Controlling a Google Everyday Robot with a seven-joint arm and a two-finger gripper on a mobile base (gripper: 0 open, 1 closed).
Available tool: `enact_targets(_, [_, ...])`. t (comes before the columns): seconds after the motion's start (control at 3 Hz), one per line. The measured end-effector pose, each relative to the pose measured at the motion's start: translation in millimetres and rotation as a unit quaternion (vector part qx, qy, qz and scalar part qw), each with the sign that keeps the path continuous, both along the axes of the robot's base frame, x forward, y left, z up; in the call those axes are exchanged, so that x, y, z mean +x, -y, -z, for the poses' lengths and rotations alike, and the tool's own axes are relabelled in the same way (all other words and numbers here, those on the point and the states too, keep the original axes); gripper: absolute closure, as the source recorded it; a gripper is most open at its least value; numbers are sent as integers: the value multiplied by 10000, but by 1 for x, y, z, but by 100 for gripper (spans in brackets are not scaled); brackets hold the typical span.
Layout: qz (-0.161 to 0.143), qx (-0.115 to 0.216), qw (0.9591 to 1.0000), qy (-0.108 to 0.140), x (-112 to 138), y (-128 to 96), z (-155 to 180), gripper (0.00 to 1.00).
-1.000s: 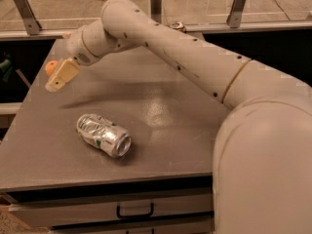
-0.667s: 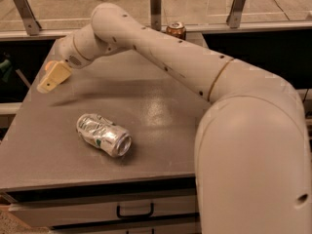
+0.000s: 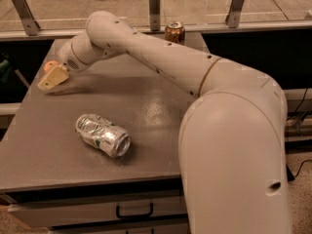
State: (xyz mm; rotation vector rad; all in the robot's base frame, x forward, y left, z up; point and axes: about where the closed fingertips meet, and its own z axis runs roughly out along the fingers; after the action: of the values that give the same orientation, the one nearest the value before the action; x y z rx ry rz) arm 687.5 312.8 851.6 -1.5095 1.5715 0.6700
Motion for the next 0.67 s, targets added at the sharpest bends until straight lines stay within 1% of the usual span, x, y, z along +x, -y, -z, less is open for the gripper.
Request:
enact_targets(0.33, [124, -78, 9999, -7, 8, 13, 7, 48])
enact_targets(0.67, [247, 35, 9996, 156, 15, 34, -7, 70])
